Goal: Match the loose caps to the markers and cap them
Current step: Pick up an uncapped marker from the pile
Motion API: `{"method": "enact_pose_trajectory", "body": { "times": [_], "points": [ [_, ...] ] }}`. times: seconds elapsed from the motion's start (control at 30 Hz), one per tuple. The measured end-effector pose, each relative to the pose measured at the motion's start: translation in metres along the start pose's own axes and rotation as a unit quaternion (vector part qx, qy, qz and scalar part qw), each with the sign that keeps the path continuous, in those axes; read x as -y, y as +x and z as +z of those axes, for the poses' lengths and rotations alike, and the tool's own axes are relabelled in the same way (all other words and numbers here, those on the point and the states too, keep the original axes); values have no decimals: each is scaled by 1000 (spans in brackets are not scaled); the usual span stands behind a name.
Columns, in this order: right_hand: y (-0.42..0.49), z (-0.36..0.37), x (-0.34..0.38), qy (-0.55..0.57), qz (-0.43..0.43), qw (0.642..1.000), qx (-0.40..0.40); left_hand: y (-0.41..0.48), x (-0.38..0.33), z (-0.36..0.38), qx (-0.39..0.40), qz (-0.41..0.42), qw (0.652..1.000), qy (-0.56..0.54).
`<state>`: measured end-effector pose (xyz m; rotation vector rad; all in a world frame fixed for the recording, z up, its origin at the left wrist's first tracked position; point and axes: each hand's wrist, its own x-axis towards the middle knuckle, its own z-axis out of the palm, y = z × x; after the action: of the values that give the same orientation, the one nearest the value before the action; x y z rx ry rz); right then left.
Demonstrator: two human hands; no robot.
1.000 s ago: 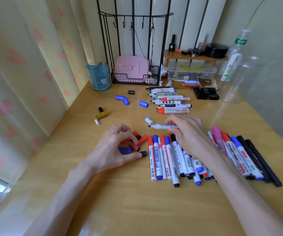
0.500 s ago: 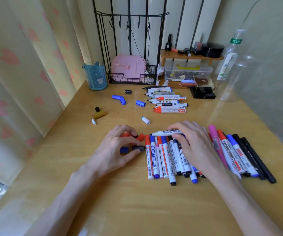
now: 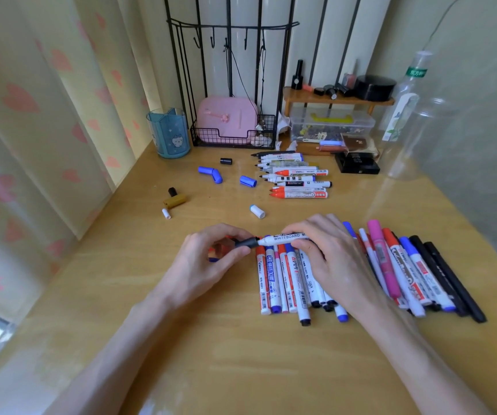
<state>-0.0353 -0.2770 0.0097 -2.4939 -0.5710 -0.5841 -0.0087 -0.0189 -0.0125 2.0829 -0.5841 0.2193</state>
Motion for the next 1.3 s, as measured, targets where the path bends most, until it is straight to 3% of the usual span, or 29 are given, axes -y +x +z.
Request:
{"method": "enact_pose_trajectory", "body": {
  "times": [0.43, 0.53, 0.8, 0.9, 1.13, 1.3],
  "points": [
    [-3, 9, 13, -9, -23, 1000, -19, -5, -6, 12, -39, 28, 999, -13],
    [-1, 6, 9, 12, -20, 1000, -3, -3, -8, 10, -18, 32, 999, -3],
    [0, -3, -12, -39, 73, 996, -43, 2, 10, -23, -4, -2, 992, 125],
    [-1, 0, -13, -35, 76, 996, -37, 1, 17, -29, 7, -13, 982, 187],
    [-1, 1, -11, -25, 76, 996, -33, 4, 21, -19, -16, -32, 981, 191],
    [-2, 5, -11, -12, 83, 996, -21, 13, 19, 6, -16, -45, 956, 290]
  ]
}}
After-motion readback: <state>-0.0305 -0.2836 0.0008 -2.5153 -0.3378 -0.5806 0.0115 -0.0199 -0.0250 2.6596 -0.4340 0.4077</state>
